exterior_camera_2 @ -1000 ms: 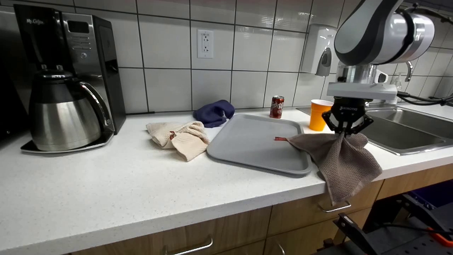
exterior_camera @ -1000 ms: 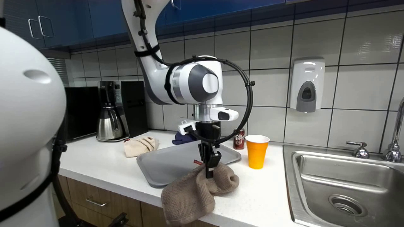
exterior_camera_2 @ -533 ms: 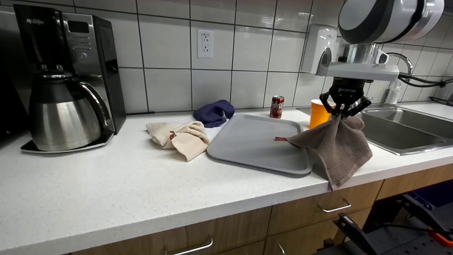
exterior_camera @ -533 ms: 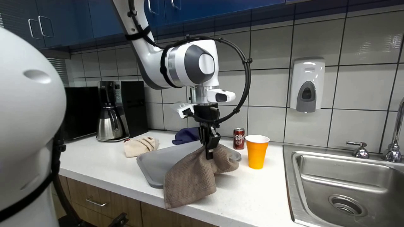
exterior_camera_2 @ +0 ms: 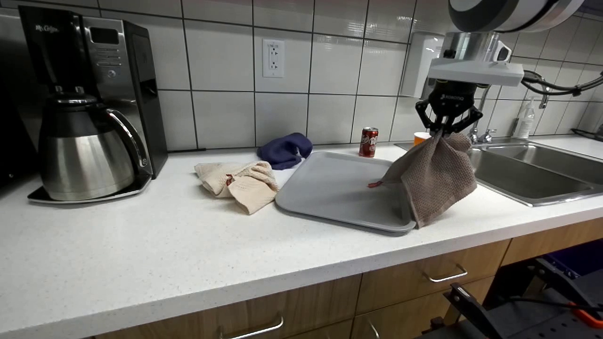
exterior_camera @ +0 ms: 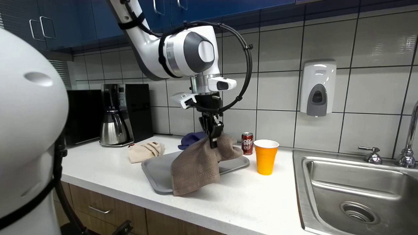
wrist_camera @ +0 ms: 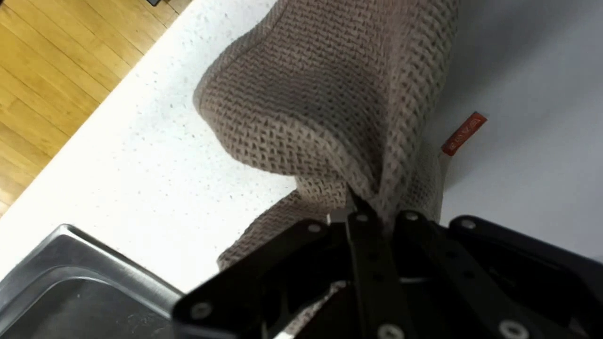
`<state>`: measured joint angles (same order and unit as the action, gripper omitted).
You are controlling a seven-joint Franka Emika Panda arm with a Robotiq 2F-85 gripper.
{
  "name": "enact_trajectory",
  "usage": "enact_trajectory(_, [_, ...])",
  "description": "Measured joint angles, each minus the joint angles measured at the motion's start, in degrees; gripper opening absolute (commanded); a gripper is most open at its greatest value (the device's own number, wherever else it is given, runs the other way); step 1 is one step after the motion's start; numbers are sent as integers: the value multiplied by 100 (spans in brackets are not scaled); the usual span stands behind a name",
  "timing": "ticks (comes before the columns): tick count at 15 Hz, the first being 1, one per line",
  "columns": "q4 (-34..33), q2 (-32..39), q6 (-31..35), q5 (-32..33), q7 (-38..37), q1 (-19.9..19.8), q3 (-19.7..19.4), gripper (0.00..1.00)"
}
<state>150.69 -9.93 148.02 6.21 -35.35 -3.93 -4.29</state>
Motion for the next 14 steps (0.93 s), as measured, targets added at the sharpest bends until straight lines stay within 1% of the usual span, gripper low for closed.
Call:
enact_trajectory(8, [-413,124,0,-212,97,0,194,1])
enact_trajectory(14, [-928,634,0,-280,99,3,222,1])
